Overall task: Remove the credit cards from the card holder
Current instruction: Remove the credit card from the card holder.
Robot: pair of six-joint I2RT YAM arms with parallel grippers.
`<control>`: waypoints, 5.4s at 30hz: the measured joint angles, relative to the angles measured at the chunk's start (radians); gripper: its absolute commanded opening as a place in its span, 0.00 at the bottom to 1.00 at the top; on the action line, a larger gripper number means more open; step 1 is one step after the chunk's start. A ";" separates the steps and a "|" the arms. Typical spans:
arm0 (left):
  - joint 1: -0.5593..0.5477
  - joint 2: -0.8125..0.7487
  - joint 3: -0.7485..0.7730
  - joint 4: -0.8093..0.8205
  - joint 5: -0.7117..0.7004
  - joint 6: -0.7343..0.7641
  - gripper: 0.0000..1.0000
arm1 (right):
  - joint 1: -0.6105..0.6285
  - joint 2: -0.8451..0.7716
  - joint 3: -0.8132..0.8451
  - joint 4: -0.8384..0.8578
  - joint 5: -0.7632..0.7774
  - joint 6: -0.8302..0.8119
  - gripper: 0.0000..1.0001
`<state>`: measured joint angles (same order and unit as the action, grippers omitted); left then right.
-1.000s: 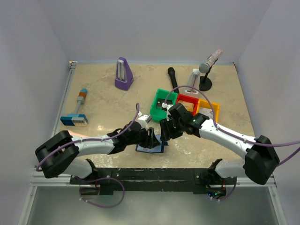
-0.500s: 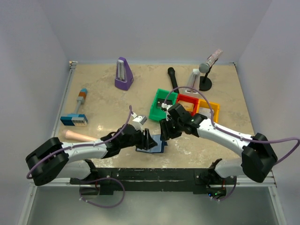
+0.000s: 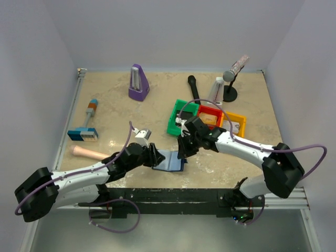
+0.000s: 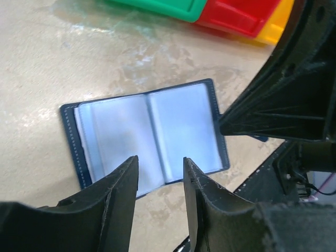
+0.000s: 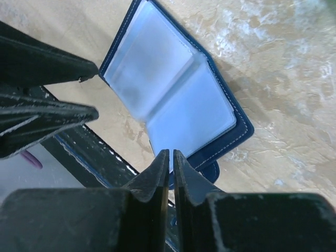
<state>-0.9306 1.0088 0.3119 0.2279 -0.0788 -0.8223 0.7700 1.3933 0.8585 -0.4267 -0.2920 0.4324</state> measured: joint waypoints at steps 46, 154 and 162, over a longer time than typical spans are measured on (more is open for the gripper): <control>0.001 0.212 0.040 -0.019 0.024 -0.023 0.45 | 0.003 0.184 -0.032 0.010 0.008 0.004 0.04; -0.021 0.263 0.109 -0.088 0.064 0.070 0.50 | -0.043 -0.038 -0.117 -0.043 0.133 0.045 0.54; -0.021 0.238 0.109 -0.084 0.066 0.058 0.50 | -0.043 -0.037 -0.117 -0.042 0.121 0.045 0.54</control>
<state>-0.9512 1.2465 0.4206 0.1444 -0.0132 -0.7647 0.7269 1.3560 0.7418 -0.4690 -0.1711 0.4778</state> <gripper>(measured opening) 0.503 0.539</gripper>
